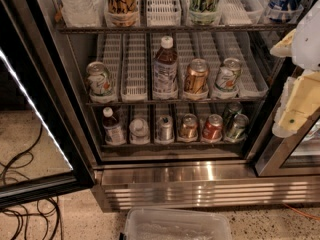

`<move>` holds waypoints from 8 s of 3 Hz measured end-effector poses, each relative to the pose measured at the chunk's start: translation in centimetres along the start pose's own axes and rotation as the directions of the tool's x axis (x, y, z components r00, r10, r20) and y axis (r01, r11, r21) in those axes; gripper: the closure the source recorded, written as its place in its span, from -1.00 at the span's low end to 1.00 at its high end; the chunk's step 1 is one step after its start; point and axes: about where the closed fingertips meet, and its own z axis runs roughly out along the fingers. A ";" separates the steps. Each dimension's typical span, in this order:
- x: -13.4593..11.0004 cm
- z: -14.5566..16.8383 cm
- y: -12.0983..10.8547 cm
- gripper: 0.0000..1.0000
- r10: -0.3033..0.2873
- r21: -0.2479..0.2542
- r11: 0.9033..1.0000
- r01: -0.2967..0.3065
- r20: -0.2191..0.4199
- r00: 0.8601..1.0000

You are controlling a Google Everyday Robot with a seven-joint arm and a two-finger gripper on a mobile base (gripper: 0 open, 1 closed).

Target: Pick water bottle from top shelf of fridge

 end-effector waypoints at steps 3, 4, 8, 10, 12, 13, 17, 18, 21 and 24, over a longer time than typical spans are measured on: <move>-7.2 -1.4 0.8 -1.00 -0.065 0.039 0.998 0.058 0.198 0.978; -7.2 -1.4 0.8 -1.00 -0.065 0.039 0.998 0.058 0.199 0.978; -22.1 -5.3 2.6 -1.00 -0.168 0.133 0.984 0.117 0.482 0.860; -27.0 -7.7 5.1 -1.00 -0.267 0.159 0.964 0.215 0.514 0.815; -30.0 -6.9 4.1 -1.00 -0.182 0.237 0.970 0.046 0.591 0.786; -32.6 -6.3 2.0 -1.00 -0.138 0.289 0.955 -0.071 0.640 0.756; -33.2 -7.9 0.0 -1.00 -0.107 0.342 0.924 -0.172 0.662 0.742; -33.9 -6.6 -1.5 -1.00 -0.080 0.381 0.890 -0.250 0.670 0.738; -35.0 -7.5 -3.1 -1.00 -0.068 0.434 0.835 -0.338 0.692 0.719; -36.9 -6.0 -3.1 -0.60 -0.012 0.392 0.826 -0.406 0.732 0.682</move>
Offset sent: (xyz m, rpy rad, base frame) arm 0.0090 0.0598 0.0225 0.1658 -0.0789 0.0882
